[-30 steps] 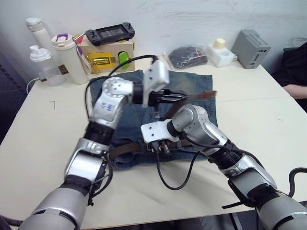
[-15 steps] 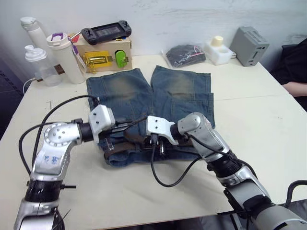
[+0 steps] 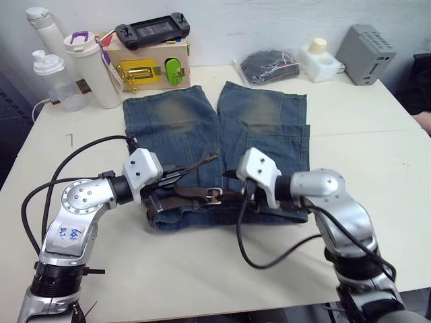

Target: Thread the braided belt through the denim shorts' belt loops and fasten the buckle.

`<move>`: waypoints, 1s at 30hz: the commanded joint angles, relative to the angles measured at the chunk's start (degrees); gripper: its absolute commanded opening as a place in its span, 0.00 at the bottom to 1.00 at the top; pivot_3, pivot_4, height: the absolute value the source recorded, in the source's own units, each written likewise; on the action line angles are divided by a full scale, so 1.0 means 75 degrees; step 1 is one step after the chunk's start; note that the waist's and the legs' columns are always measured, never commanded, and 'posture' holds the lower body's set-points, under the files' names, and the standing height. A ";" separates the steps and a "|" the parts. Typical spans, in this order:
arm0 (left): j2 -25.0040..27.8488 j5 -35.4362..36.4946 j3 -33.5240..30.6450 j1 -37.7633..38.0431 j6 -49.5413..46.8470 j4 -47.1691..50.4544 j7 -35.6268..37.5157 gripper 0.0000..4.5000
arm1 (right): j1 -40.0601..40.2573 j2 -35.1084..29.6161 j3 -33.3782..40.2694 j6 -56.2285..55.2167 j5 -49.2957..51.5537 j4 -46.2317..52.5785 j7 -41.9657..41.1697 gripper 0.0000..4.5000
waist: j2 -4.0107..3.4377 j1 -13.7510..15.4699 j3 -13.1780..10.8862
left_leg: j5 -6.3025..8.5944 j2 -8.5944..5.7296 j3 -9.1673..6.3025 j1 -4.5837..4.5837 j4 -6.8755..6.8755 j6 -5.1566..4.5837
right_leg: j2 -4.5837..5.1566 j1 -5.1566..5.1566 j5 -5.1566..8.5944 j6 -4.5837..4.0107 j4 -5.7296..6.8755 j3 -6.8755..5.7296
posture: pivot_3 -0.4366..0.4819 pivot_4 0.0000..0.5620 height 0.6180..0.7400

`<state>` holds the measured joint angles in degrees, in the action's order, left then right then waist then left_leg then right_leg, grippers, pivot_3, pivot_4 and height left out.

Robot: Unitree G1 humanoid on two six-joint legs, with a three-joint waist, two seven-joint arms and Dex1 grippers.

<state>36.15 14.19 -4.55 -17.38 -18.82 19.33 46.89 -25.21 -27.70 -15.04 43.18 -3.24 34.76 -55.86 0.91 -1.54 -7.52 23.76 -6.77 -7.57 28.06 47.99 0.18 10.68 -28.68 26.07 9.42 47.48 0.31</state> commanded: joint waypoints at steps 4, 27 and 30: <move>0.0124 0.0231 -0.0077 -0.0144 0.0017 0.0121 0.0041 0.00 | 0.1147 -0.0610 -0.1024 -0.3379 -0.1992 -0.0036 0.1993 0.99 | 0.0013 0.0018 -0.0011 | -0.0006 0.0000 0.0008 0.0001 0.0006 -0.0002 | 0.0002 -0.0006 -0.0001 0.0000 0.0012 0.0003 | 0.48 0.27 0.22; 0.0179 0.0388 -0.0117 -0.0447 -0.0070 -0.0097 0.0044 0.00 | 0.2096 -0.0543 -0.1301 -0.3988 -0.3678 -0.0242 0.2658 0.99 | 0.0028 0.0036 -0.0010 | -0.0007 -0.0012 0.0007 0.0005 0.0028 -0.0001 | -0.0003 -0.0014 -0.0001 0.0001 0.0042 0.0007 | 0.48 0.27 0.22; 0.0165 0.0392 -0.0093 -0.0454 -0.0075 -0.0084 0.0029 0.00 | 0.1977 -0.0446 -0.1238 -0.3790 -0.3991 -0.0428 0.2805 0.99 | 0.0029 0.0040 -0.0010 | -0.0007 -0.0012 0.0007 0.0005 0.0029 -0.0001 | -0.0003 -0.0013 -0.0001 0.0000 0.0042 0.0006 | 0.48 0.27 0.22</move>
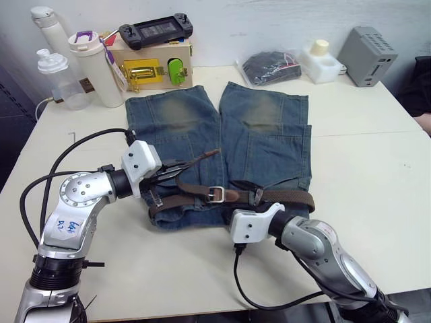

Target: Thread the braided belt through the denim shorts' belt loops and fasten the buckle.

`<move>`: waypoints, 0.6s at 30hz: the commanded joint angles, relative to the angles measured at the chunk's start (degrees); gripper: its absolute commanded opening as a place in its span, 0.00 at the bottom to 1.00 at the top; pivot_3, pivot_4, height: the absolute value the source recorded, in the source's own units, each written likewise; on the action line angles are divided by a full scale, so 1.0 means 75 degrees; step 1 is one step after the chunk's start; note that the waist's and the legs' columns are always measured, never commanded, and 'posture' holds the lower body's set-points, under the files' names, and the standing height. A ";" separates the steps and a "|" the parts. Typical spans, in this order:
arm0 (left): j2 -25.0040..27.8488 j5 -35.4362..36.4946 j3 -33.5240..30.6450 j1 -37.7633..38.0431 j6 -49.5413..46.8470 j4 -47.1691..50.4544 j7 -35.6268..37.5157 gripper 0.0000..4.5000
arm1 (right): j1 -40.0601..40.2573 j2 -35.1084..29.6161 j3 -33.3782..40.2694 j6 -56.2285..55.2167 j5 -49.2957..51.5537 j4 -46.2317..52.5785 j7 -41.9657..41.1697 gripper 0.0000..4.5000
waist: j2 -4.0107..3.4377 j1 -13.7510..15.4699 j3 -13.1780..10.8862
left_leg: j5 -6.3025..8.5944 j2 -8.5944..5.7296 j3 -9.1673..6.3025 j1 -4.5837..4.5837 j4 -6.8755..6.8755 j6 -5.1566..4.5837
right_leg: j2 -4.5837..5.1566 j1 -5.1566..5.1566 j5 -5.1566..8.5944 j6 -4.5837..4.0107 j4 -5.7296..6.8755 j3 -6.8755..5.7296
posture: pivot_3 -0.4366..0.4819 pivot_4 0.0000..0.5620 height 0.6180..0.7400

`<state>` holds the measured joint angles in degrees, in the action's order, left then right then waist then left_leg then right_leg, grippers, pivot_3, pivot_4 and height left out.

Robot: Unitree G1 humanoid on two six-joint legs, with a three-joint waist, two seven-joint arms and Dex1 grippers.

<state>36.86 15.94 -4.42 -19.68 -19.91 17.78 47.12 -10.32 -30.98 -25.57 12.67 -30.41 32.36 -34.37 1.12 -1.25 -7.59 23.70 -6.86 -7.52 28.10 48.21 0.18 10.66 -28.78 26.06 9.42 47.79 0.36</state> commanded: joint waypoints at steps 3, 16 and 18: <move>0.0060 0.0162 -0.0095 -0.0161 0.0060 0.0126 -0.0010 0.00 | -0.0128 0.0109 0.0192 0.0442 -0.0600 -0.0269 0.0040 0.99 | 0.0000 0.0000 0.0000 | 0.0000 0.0000 0.0000 0.0000 0.0003 0.0000 | 0.0000 -0.0001 0.0000 0.0000 0.0005 0.0001 | 0.48 0.27 0.22; 0.0071 0.0208 -0.0123 -0.0197 -0.0003 0.0143 -0.0071 0.00 | -0.0385 0.0886 -0.0023 0.1361 -0.0922 -0.0599 -0.0427 0.94 | 0.0002 0.0022 0.0002 | 0.0001 -0.0003 -0.0006 0.0015 0.0052 0.0000 | -0.0001 -0.0006 0.0000 0.0000 0.0039 0.0001 | 0.48 0.27 0.22; 0.0077 0.0202 -0.0122 -0.0181 0.0004 0.0141 -0.0074 0.00 | -0.0331 0.0983 -0.0034 0.1702 -0.0812 -0.0548 -0.0644 0.82 | 0.0004 0.0029 0.0003 | 0.0001 -0.0003 -0.0006 0.0015 0.0053 0.0000 | -0.0001 -0.0006 0.0000 0.0000 0.0040 0.0001 | 0.48 0.27 0.22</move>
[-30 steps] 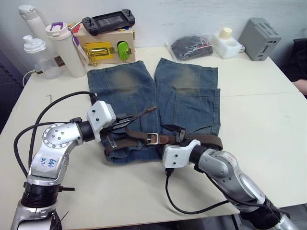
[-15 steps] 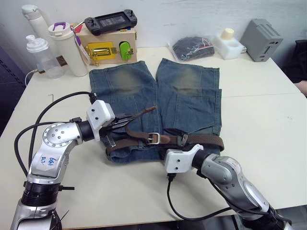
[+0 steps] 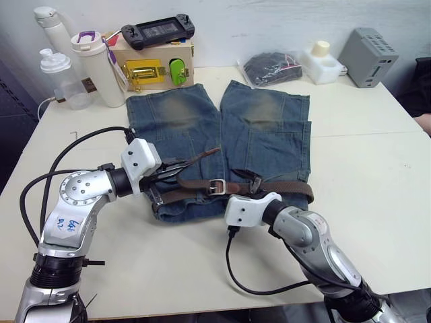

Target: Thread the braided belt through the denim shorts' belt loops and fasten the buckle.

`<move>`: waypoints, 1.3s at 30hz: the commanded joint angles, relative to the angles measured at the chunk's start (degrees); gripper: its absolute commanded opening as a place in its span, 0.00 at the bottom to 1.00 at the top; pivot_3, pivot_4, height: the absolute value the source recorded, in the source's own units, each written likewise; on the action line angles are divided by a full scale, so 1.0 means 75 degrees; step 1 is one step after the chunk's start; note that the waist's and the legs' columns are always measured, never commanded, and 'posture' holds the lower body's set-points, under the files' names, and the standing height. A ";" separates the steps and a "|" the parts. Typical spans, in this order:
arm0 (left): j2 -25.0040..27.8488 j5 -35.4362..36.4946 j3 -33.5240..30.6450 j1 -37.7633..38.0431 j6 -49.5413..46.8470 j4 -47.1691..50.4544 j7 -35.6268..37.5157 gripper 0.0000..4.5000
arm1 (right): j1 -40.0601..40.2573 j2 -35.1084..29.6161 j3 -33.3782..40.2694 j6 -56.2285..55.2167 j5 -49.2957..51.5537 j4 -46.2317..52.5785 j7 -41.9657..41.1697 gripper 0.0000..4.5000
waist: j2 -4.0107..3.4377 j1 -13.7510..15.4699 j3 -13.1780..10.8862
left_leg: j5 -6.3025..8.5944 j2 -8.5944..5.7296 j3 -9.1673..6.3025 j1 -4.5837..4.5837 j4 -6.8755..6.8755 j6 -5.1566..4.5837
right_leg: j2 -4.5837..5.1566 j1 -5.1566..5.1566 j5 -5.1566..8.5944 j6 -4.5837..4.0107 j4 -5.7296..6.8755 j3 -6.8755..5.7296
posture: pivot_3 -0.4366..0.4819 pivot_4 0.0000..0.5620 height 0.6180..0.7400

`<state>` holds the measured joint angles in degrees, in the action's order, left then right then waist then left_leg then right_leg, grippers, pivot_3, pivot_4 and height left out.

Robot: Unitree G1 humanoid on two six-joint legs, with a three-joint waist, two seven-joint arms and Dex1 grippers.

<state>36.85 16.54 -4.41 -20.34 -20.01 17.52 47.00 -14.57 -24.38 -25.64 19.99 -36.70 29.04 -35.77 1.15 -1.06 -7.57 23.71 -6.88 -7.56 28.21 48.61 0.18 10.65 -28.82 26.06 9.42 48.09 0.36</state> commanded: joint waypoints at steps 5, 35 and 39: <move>0.0064 0.0130 -0.0119 -0.0099 0.0012 0.0169 -0.0069 0.00 | 0.0235 0.0180 -0.0119 0.1392 -0.0011 -0.0082 -0.0888 0.38 | 0.0001 0.0102 0.0001 | 0.0000 -0.0002 -0.0003 0.0000 0.0010 0.0000 | -0.0001 0.0004 0.0000 0.0000 0.0001 -0.0001 | 0.48 0.27 0.22; 0.0897 -0.1691 0.0904 -0.0428 0.2123 -0.0875 0.0433 0.00 | -0.0609 -0.0031 0.0064 -0.0402 -0.0870 -0.0484 0.0392 0.04 | 0.0004 0.0047 0.0002 | 0.0004 -0.0052 0.0010 0.0170 0.0112 -0.0002 | 0.0065 -0.0213 0.0000 -0.0001 0.0202 0.0012 | 0.48 0.27 0.22; 0.0804 -0.1630 0.0902 -0.0510 0.2139 -0.0948 0.0449 0.00 | -0.0510 0.0087 0.0182 -0.0285 -0.0706 -0.0490 0.0266 0.15 | 0.0004 -0.0052 0.0003 | 0.0005 -0.0055 0.0013 0.0173 0.0113 -0.0002 | 0.0073 -0.0221 0.0001 -0.0002 0.0221 0.0006 | 0.48 0.27 0.22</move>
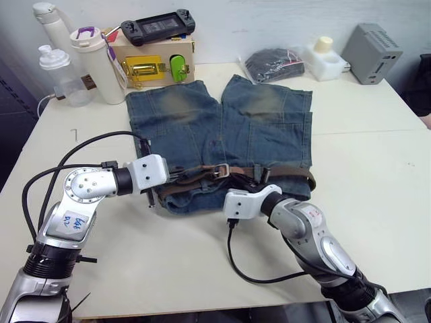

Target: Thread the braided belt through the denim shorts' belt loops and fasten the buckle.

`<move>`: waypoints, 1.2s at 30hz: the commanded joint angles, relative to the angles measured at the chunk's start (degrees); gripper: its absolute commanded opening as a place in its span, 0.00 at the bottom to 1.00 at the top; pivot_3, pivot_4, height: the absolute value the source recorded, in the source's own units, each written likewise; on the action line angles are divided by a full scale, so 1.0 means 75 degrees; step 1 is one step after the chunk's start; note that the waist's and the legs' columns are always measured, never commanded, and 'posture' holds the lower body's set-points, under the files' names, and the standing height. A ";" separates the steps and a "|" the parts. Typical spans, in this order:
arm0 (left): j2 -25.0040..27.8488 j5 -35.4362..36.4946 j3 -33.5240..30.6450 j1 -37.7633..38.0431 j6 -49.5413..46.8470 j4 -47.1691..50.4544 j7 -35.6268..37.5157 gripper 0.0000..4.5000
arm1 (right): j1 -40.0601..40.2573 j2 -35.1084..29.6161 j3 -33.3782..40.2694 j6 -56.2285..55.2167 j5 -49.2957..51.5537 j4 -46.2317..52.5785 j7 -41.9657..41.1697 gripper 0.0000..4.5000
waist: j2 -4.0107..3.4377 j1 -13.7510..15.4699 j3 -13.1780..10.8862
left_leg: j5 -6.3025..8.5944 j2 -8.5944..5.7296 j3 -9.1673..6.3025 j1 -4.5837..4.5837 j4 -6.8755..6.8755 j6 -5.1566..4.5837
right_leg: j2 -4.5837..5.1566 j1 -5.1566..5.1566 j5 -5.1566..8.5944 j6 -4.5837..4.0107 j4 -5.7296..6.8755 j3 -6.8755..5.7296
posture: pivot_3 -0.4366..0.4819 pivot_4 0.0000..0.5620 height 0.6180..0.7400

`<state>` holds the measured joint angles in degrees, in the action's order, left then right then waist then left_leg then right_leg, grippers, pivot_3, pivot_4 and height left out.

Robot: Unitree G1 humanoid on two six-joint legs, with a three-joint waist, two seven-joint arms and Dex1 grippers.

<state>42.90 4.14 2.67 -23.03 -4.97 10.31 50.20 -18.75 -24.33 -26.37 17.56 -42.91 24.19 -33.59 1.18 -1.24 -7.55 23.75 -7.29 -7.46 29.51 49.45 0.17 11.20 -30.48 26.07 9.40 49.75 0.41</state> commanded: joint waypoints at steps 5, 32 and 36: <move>-0.0007 0.0031 -0.0013 -0.0143 0.0115 0.0022 0.0051 0.00 | 0.0137 0.0060 0.0369 0.0138 -0.0006 -0.0015 0.0041 0.61 | 0.0000 -0.0050 0.0000 | 0.0000 -0.0006 -0.0003 0.0000 0.0004 -0.0001 | 0.0004 -0.0002 0.0000 0.0000 0.0008 -0.0001 | 0.48 0.27 0.22; 0.0021 -0.0015 0.0000 -0.0107 0.0147 -0.0014 0.0073 0.00 | 0.0162 0.0210 0.0486 -0.0213 -0.0193 0.0251 0.0146 0.02 | 0.0006 -0.0065 0.0004 | 0.0004 -0.0017 -0.0008 0.0003 0.0032 -0.0007 | 0.0017 -0.0002 0.0000 0.0000 0.0034 -0.0004 | 0.48 0.27 0.22; 0.0039 -0.0034 0.0026 -0.0148 0.0207 -0.0071 0.0124 0.00 | -0.0044 0.0126 0.0550 -0.0505 -0.0293 0.0130 0.0318 0.02 | 0.0006 -0.0067 0.0004 | 0.0005 -0.0017 -0.0008 0.0004 0.0037 -0.0007 | 0.0017 -0.0004 0.0000 0.0000 0.0039 -0.0004 | 0.48 0.27 0.22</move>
<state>42.82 4.12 2.89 -23.66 -4.39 9.14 50.87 -18.06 -23.53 -22.68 15.51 -44.51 24.11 -32.66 1.23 -1.74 -7.52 23.79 -7.42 -7.52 29.54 49.73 0.11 11.33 -30.51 26.07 9.40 50.07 0.37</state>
